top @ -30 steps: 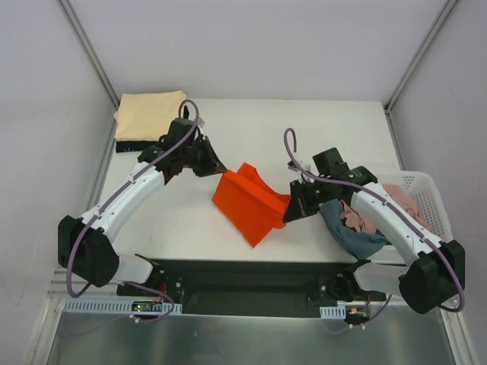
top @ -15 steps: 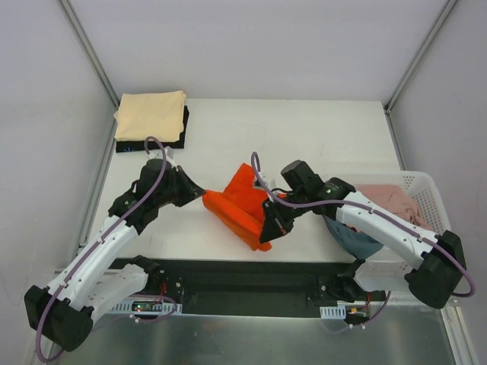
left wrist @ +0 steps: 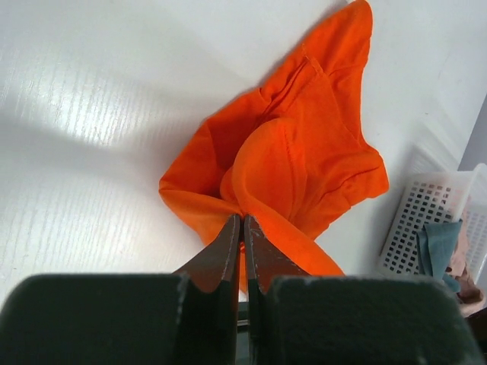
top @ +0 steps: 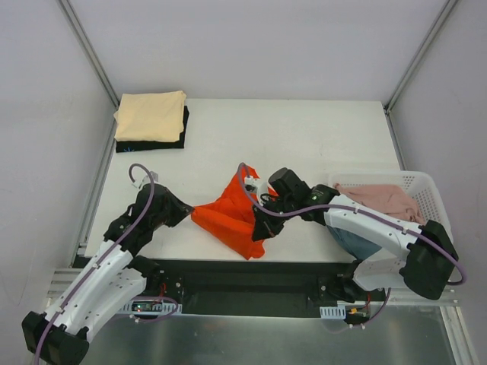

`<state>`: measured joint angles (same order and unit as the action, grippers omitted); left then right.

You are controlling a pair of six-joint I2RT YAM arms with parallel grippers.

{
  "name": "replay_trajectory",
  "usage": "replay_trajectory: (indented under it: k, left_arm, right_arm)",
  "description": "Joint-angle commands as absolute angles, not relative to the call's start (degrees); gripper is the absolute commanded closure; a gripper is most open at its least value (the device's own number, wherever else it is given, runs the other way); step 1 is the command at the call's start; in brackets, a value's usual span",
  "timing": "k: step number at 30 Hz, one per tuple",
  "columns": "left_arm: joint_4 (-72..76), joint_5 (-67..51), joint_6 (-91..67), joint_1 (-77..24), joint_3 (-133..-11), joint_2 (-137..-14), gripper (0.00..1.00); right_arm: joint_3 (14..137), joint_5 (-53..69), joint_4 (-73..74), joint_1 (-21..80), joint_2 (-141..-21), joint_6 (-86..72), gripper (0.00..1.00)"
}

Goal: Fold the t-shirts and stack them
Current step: Fold the long partially folded tshirt into a neat square

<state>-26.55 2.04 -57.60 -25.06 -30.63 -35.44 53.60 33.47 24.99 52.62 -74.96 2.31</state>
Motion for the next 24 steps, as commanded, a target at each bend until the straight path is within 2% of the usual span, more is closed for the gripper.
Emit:
replay_trajectory:
  k: [1,7,16,24]
  left_arm:
    - [-25.84,5.01,-58.62,-24.7,-35.59,-39.54,1.0]
    - [-23.39,5.01,-55.9,-24.7,-44.55,-49.99,1.0]
    - [-18.81,0.09,-49.49,-24.7,-64.48,-76.68,1.0]
    - [-18.63,-9.75,-46.67,-24.7,-82.16,-99.3,1.0]
  right_arm:
    - [52.82,27.77,22.33,48.45,-72.42,2.11,0.99]
    - [51.68,30.4,22.15,39.48,-70.4,2.81,0.99]
    - [51.24,34.36,22.06,27.96,-74.09,5.36,1.0]
    - [48.25,34.72,20.04,20.4,-79.19,2.73,0.99]
